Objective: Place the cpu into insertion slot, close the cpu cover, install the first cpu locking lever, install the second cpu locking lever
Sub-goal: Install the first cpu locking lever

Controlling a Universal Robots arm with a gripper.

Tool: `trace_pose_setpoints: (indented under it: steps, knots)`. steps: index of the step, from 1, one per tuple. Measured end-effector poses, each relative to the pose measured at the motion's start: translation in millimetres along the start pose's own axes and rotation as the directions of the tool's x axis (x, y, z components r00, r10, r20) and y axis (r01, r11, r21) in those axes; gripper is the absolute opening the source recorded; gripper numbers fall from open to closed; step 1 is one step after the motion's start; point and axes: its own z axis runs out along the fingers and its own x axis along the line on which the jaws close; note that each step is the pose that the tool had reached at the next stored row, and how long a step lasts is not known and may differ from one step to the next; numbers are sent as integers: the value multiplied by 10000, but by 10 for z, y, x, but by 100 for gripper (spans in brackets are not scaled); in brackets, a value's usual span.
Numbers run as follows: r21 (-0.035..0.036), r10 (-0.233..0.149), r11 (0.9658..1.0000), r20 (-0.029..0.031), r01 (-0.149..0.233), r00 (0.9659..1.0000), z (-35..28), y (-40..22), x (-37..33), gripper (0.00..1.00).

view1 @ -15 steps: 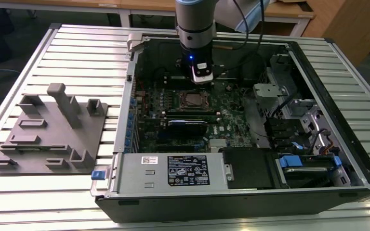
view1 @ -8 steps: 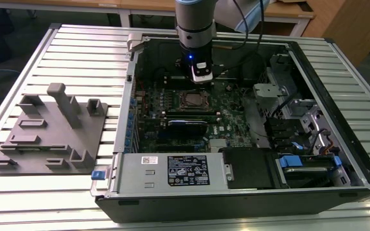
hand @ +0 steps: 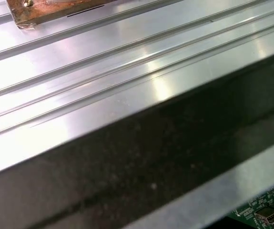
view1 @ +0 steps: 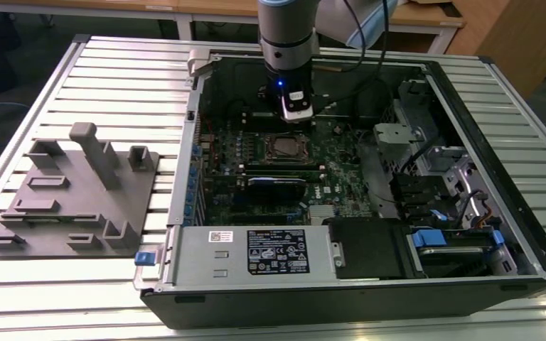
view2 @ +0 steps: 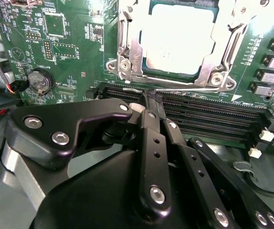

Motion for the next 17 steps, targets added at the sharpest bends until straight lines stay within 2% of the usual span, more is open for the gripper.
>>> trace_pose_setpoints:
  steps: [5,7,12,17]
  knots:
    - [23,-6,10000,9,5,10000,6,-5,-2,11]
    - [72,-14,10000,31,14,10000,14,-7,-1,11]
    - [248,-48,9997,106,45,9999,32,-10,1,11]
    - [258,-49,9997,112,47,9999,33,-10,1,11]
